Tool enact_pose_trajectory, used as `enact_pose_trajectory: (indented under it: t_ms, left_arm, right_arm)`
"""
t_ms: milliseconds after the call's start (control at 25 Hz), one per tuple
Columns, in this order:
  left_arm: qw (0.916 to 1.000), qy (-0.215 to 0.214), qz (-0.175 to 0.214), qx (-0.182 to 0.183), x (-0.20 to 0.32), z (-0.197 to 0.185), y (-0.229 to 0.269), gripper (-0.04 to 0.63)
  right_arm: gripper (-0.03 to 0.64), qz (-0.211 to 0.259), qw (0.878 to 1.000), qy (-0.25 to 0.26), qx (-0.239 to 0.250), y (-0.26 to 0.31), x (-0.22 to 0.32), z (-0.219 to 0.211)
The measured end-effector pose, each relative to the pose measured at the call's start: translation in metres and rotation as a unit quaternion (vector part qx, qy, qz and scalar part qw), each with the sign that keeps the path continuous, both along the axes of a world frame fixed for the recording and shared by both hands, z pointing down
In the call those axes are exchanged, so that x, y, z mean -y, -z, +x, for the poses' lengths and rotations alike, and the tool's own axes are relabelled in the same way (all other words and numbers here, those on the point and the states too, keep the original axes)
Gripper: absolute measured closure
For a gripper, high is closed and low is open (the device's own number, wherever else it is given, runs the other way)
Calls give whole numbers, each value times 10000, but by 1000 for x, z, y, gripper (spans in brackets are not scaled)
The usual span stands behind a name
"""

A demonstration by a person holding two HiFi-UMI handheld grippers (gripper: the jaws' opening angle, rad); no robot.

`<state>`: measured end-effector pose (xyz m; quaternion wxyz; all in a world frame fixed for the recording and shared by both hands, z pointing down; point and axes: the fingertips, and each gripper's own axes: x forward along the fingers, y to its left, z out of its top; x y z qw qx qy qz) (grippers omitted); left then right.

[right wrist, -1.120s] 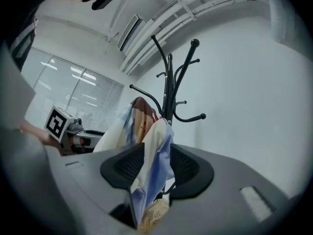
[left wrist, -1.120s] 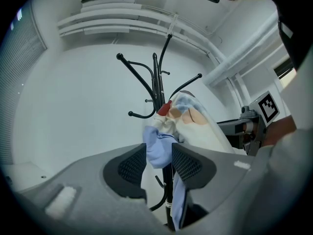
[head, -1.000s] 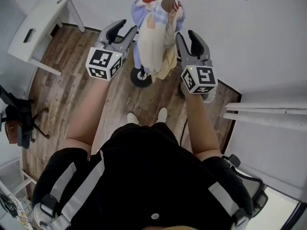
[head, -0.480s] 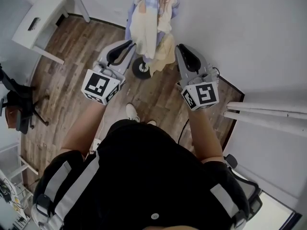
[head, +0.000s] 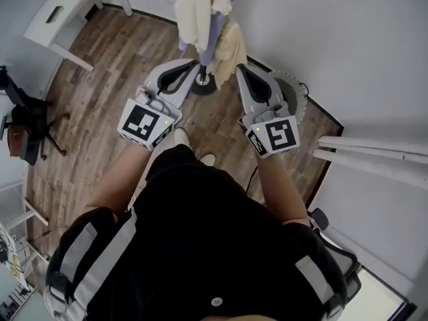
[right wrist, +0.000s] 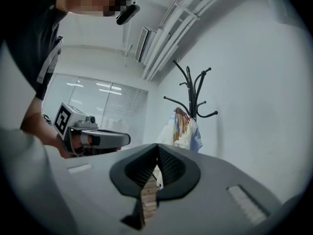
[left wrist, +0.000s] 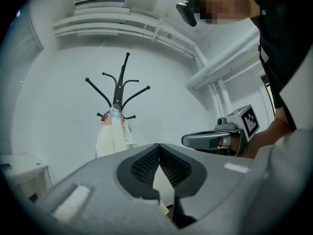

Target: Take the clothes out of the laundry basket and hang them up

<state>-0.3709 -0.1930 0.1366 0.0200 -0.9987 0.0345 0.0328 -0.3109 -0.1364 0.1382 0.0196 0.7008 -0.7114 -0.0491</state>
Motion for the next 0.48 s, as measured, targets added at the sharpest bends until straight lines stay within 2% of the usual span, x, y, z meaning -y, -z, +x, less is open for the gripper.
enact_pose_trajectory:
  t_ms: [200, 480]
  left_arm:
    - [9999, 40, 32, -149, -24, -13, -6, 594]
    - [10000, 69, -1, -13, -40, -24, -12, 594]
  right_arm:
    - [617, -20, 9999, 125, -23, -8, -22, -18]
    - [617, -40, 9996, 270, 90, -11, -37, -35]
